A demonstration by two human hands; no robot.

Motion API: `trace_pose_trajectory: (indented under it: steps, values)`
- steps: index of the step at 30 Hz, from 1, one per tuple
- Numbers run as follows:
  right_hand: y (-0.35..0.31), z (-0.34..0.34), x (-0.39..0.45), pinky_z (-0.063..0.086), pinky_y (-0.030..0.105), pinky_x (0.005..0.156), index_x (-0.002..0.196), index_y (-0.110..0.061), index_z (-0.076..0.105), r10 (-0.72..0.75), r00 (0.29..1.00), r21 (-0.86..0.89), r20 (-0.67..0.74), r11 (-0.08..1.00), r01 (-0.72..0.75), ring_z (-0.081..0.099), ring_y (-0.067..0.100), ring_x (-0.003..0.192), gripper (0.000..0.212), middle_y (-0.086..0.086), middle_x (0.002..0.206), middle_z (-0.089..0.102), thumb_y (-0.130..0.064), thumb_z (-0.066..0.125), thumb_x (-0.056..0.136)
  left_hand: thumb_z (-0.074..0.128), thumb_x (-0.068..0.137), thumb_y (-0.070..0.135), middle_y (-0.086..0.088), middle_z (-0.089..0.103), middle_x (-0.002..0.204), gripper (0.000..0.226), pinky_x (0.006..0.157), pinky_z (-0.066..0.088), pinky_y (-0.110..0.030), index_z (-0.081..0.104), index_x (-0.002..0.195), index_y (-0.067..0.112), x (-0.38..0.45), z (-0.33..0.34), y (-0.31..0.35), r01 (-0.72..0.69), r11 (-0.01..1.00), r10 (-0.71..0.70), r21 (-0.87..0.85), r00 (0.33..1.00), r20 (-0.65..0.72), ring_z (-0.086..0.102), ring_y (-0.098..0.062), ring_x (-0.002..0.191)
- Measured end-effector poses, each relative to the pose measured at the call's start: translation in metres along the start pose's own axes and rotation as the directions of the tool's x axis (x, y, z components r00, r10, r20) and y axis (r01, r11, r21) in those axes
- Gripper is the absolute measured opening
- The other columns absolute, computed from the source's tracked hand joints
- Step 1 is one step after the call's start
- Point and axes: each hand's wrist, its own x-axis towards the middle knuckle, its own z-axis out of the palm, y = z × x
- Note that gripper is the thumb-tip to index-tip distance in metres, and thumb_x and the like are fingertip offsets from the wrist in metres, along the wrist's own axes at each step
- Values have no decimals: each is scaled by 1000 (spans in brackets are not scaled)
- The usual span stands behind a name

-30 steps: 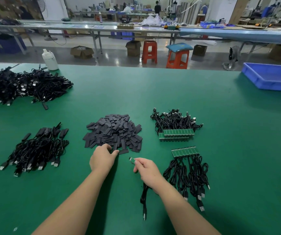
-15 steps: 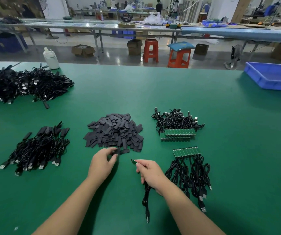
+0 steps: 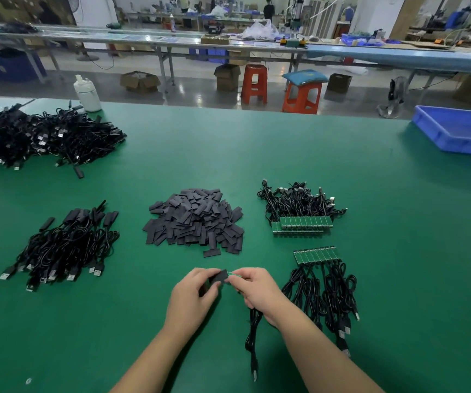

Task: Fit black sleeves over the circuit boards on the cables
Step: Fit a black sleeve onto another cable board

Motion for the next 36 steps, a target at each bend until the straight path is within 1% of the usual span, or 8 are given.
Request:
trace_pose_trajectory:
  steps: [3,9,14,19,24,31,34,36]
  values:
    - [0,1,1,24,22,41,93,-16,74,3,1000,-42,-13,999,-3,25,10,46,11,-12,53,47,-23,66,94,75,85,20,19,65,96,26,73,54,-29,71,111,24,-4,3,1,-40,997,41,73,999,-9,60,-2,78]
    - [0,0,1,29,17,42,102,-16,73,5,1000,-88,5,996,-5,34,3,40,17,-18,50,53,-27,63,96,74,86,32,18,62,91,25,68,51,-24,72,110,26,-6,0,5,-54,994,58,96,997,-42,58,0,76]
    - [1,-3,0,36,22,45,101,-20,72,11,1000,-5,25,1000,-11,37,8,47,24,-10,60,49,-23,48,102,74,86,20,22,68,100,21,82,51,-21,75,107,24,-4,-1,4,-30,998,32,49,998,-45,62,4,89]
    - [4,-9,1,45,22,52,104,-11,69,-2,997,-13,71,1000,3,45,13,46,23,-2,63,52,-21,48,102,75,84,9,26,67,94,19,82,40,-1,78,99,20,-1,-3,2,28,1000,-29,-12,997,-74,60,13,91]
    - [3,-9,2,46,24,50,111,-14,66,5,995,-31,104,1000,-2,45,12,47,20,-6,63,55,-17,49,104,77,82,8,27,67,95,22,84,39,0,78,101,19,-1,-1,2,28,999,-30,-46,998,-49,60,15,92]
    - [-1,-7,-3,45,22,49,101,-12,67,3,993,-68,115,998,5,42,13,46,21,-4,63,53,-15,47,104,78,81,7,27,65,98,26,85,38,1,77,105,16,-1,-1,1,14,999,-16,-42,999,-38,57,20,93]
    - [-3,-6,-3,45,21,49,104,-14,68,9,994,-116,108,993,4,43,12,46,21,-4,64,54,-17,47,104,77,81,7,32,64,97,26,85,38,0,77,104,18,-1,-1,0,-16,1000,16,-21,1000,-27,58,17,93]
    - [-4,-6,-5,44,20,49,104,-17,69,6,994,-136,108,991,9,44,11,44,21,-4,66,55,-18,48,103,77,82,7,25,68,98,25,85,38,0,77,104,18,-2,0,0,-62,998,62,8,998,-11,59,13,93]
